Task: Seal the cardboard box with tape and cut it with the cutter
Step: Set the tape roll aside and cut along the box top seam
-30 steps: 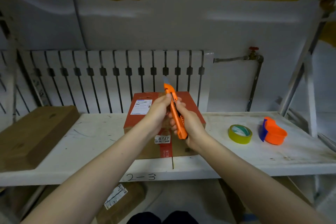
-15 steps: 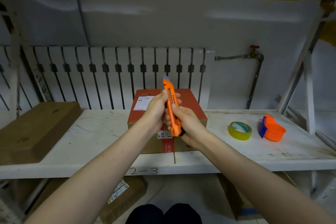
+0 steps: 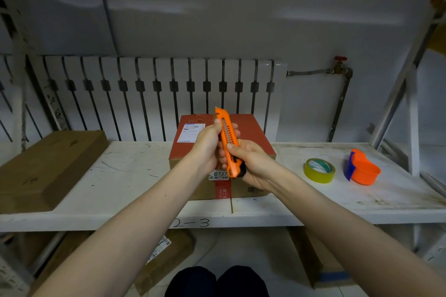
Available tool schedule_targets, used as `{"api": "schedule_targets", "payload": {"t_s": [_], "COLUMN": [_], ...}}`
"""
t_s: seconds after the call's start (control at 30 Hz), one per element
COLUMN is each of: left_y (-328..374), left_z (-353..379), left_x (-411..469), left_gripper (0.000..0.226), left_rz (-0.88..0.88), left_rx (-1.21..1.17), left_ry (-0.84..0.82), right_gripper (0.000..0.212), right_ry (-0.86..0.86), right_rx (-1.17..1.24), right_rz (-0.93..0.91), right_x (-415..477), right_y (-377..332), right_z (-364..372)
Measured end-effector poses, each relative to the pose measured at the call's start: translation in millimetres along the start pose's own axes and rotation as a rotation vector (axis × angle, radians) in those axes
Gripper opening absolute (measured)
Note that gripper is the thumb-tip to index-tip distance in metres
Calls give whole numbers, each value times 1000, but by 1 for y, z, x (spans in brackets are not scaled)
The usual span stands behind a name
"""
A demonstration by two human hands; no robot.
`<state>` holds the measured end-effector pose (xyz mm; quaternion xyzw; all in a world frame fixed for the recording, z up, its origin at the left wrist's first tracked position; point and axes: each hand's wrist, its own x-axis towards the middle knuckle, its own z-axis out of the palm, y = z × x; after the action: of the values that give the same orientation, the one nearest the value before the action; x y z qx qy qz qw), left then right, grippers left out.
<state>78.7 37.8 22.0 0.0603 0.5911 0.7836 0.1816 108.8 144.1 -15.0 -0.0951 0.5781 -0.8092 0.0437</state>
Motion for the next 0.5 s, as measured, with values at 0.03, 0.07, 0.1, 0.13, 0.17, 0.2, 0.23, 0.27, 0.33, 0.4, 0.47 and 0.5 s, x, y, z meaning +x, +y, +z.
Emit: {"api": "schedule_targets", "payload": {"t_s": [0.03, 0.07, 0.1, 0.13, 0.17, 0.2, 0.23, 0.27, 0.33, 0.4, 0.47, 0.5], "left_y": [-1, -1, -2, -2, -1, -1, -1, -2, -4, -5, -7, -7], "left_z": [0, 0, 0, 0, 1, 1, 2, 2, 3, 5, 8, 9], "left_x": [1, 3, 4, 5, 5, 5, 6, 6, 7, 8, 10, 10], "left_gripper": [45, 45, 45, 45, 45, 44, 44, 44, 44, 44, 43, 43], "left_rz": [-5, -9, -11, -15, -17, -17, -16, -16, -27, -37, -47, -50], "left_rx": [2, 10, 22, 32, 39, 41, 40, 36, 21, 9, 4, 5], "left_ry": [7, 9, 8, 4, -2, -7, -11, -12, -15, -17, -16, -14], "right_gripper": [17, 17, 16, 16, 16, 16, 16, 16, 17, 17, 17, 16], "right_ry": [-7, -14, -19, -28, -42, -56, -69, -76, -86, -98, -101, -101], "right_rx": [11, 28, 45, 59, 71, 79, 83, 87, 104, 123, 128, 121], "right_rz": [-4, -9, -13, -13, -9, -1, 11, 24, 47, 51, 52, 52], "right_x": [0, 0, 0, 1, 1, 1, 0, 0, 0, 0, -1, -1], "right_y": [1, 2, 3, 3, 2, 2, 1, 0, -1, 0, 0, 0], "right_z": [-1, -2, -3, -5, -6, -9, -11, -13, -17, -21, -25, -26]}}
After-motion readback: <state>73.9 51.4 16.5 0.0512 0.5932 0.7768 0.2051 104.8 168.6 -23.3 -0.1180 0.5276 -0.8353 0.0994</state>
